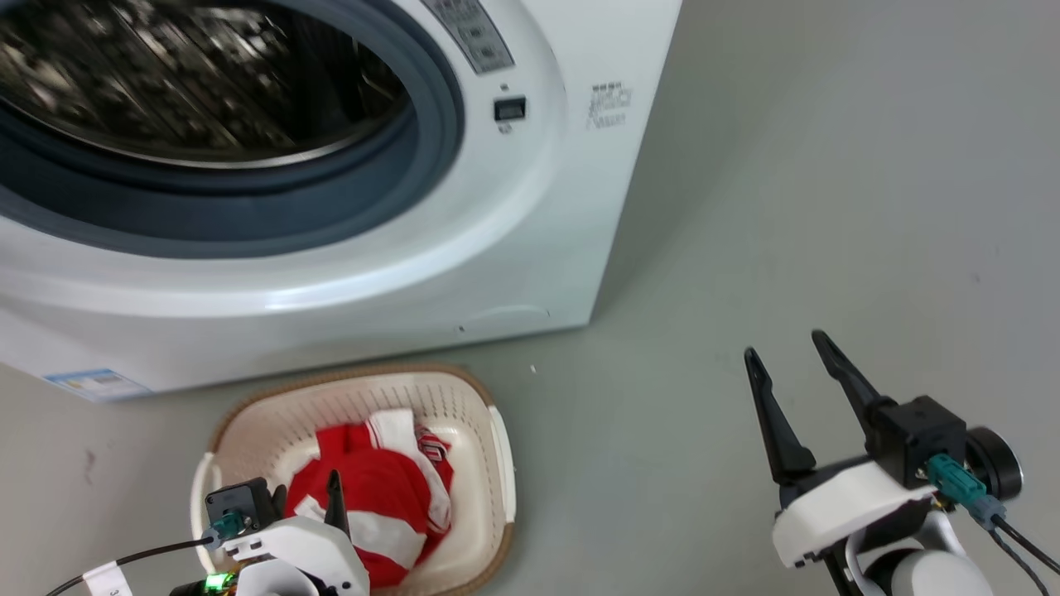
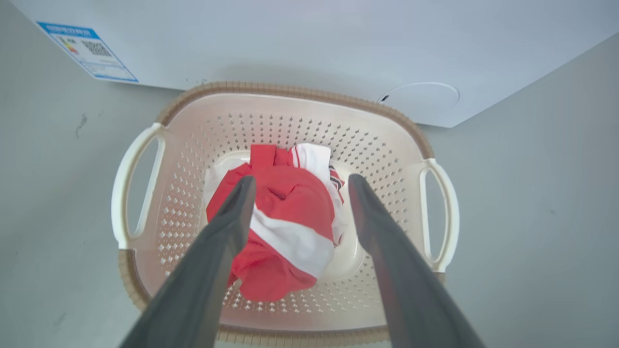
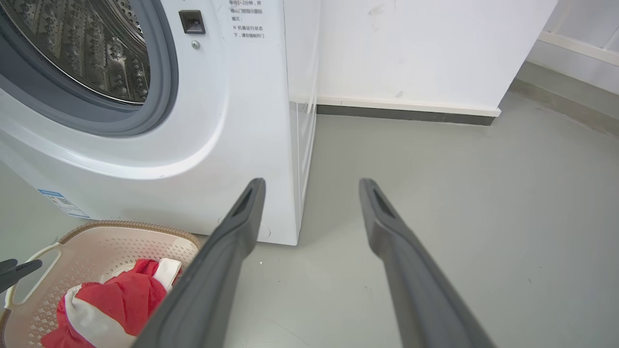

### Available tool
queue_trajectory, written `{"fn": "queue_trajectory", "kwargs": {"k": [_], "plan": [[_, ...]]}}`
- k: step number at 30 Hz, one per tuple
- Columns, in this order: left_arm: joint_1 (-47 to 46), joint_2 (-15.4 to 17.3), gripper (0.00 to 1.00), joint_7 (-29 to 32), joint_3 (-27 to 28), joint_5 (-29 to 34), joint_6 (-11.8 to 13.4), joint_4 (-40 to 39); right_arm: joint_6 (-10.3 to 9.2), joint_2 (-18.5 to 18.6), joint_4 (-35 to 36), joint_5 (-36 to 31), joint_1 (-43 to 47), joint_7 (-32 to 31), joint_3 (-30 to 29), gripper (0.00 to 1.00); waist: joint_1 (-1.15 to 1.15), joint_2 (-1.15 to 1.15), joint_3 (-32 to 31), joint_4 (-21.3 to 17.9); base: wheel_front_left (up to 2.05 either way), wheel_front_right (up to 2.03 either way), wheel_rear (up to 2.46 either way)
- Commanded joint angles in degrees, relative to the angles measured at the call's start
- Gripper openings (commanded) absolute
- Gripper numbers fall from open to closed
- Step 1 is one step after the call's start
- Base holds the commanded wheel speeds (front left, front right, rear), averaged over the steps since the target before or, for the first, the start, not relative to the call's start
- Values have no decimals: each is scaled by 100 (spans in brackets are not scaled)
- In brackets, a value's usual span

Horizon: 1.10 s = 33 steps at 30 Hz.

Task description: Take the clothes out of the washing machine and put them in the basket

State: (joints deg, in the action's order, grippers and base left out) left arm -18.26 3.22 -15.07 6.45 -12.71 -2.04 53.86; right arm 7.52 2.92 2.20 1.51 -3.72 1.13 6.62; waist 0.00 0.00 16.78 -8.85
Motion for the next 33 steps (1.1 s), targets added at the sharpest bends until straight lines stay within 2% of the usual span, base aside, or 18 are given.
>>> {"fn": "queue_trajectory", "kwargs": {"k": [1, 6, 11, 21, 33], "plan": [[153, -15, 100, -14, -15, 46, -27, -196, -6, -9, 41, -15, 142, -30, -67, 100, 0, 0, -585, 275, 0, 0, 0], [384, -35, 100, -14, -52, 57, -34, -974, -6, -9, 106, -40, 362, -93, -178, 100, 0, 0, -952, 366, 0, 0, 0], [637, -37, 100, -14, -380, 46, -35, -1957, -6, -9, 195, -24, 595, -137, -375, 100, 0, 0, -1338, 488, 0, 0, 0], [1095, -25, 100, -14, -690, 584, 80, -3789, -6, -9, 334, -39, 948, -187, -622, 100, 0, 0, -1770, 632, 0, 0, 0], [1871, 191, 100, 143, -799, 882, 219, -4675, -6, -9, 401, -25, 1256, -212, -628, 100, 0, 0, -1993, 906, 0, 0, 0]]}}
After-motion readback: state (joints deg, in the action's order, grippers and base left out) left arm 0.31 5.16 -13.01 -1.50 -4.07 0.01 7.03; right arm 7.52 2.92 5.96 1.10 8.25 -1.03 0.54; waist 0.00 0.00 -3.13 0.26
